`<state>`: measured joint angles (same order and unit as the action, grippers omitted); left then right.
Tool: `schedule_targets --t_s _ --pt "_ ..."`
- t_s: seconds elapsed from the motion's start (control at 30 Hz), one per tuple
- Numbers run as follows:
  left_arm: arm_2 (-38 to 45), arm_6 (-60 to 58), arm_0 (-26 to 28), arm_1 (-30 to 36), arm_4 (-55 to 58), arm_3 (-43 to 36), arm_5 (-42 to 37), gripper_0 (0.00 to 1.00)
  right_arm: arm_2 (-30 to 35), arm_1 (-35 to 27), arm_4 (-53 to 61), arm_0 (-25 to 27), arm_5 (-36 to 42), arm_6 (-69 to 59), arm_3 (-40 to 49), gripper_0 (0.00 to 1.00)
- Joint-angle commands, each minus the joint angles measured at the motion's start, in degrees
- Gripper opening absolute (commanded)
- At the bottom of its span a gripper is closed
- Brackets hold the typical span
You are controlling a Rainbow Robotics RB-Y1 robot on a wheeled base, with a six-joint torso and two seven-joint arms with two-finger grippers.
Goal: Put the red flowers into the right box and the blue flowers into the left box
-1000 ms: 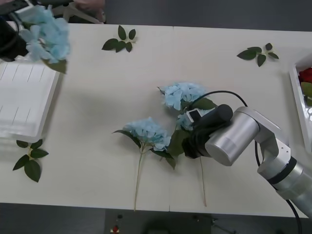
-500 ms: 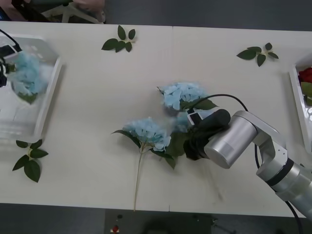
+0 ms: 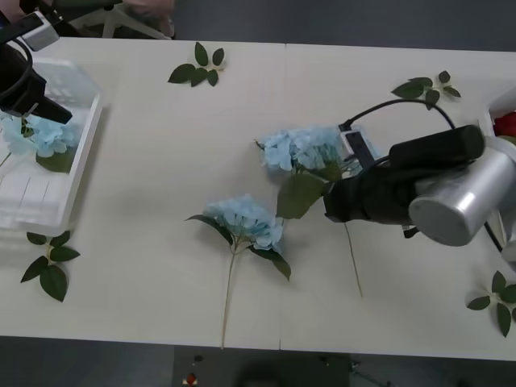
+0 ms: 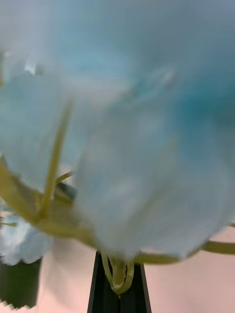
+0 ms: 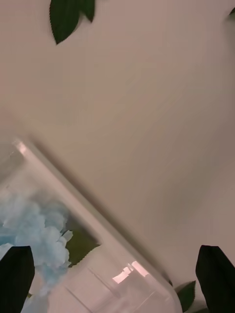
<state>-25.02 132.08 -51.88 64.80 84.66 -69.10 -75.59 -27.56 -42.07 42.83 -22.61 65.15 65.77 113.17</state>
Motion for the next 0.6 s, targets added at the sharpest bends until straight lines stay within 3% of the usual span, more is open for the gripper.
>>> schedule_targets --t_s 0.03,0.2,0.47,0.6 --pt "2.0 -10.9 -2.3 -2.9 2.9 -3.3 -1.6 0.96 6.7 -3.6 6.9 0.9 -1.4 7.5 6.3 0.0" --pt "2.0 -20.6 1.3 -8.7 2.4 -5.9 2.7 0.96 15.5 -3.5 15.2 4.5 -1.7 13.7 10.8 0.0" --pt "2.1 -24.0 12.2 -15.3 2.4 -14.0 19.8 0.96 17.0 0.3 23.7 5.4 -11.1 23.4 11.2 0.0" --pt "2.1 -20.0 14.5 -19.1 7.4 -16.2 25.5 0.96 16.7 3.7 27.6 5.3 -16.0 26.8 8.8 0.0"
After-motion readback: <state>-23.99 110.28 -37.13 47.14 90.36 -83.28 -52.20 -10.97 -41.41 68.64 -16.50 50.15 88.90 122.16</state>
